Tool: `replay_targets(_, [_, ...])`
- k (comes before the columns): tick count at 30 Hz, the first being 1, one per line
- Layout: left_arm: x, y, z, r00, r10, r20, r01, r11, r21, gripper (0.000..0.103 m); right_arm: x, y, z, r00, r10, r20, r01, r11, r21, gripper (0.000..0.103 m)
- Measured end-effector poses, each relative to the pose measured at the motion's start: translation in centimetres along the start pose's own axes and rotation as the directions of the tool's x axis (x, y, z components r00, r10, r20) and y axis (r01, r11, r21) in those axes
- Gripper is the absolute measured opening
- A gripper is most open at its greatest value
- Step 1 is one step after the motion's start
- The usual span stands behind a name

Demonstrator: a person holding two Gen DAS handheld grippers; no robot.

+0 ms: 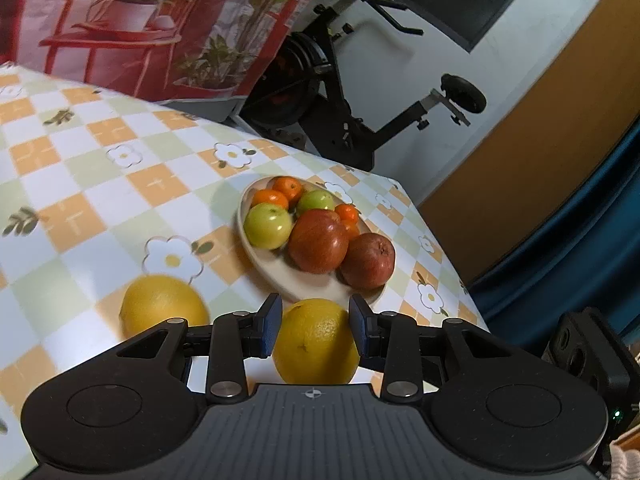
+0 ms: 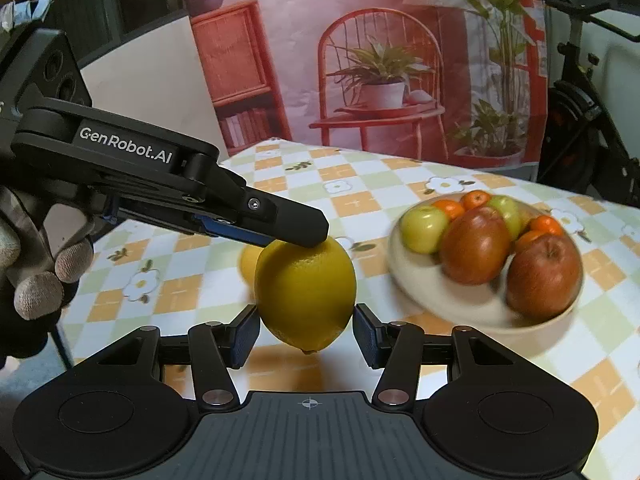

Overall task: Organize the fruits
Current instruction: 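Carry the lemon with both grippers over the beige plate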

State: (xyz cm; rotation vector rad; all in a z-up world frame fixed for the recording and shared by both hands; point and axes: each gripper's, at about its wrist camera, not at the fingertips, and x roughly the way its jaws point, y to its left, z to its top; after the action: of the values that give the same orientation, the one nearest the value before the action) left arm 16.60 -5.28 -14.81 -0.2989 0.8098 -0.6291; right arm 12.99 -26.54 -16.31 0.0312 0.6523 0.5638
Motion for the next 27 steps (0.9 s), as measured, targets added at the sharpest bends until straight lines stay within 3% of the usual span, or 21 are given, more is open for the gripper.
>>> replay_targets(15, [5.6, 0.2, 4.8, 0.999, 0.007, -0.053, -0.008, 1.0, -0.019, 0.038, 3.4, -5.2, 3.5, 0.997, -0.042, -0.059, 0.039, 0.998, -0.042, 0.048])
replay_targets(27, [8.0, 1.4, 5.5, 0.997, 0.026, -0.076, -0.03, 0.998, -0.05, 0.036, 5.3, -7.2, 4.2, 0.993, -0.049, -0.106, 0.045, 0.998, -0.047, 0.048])
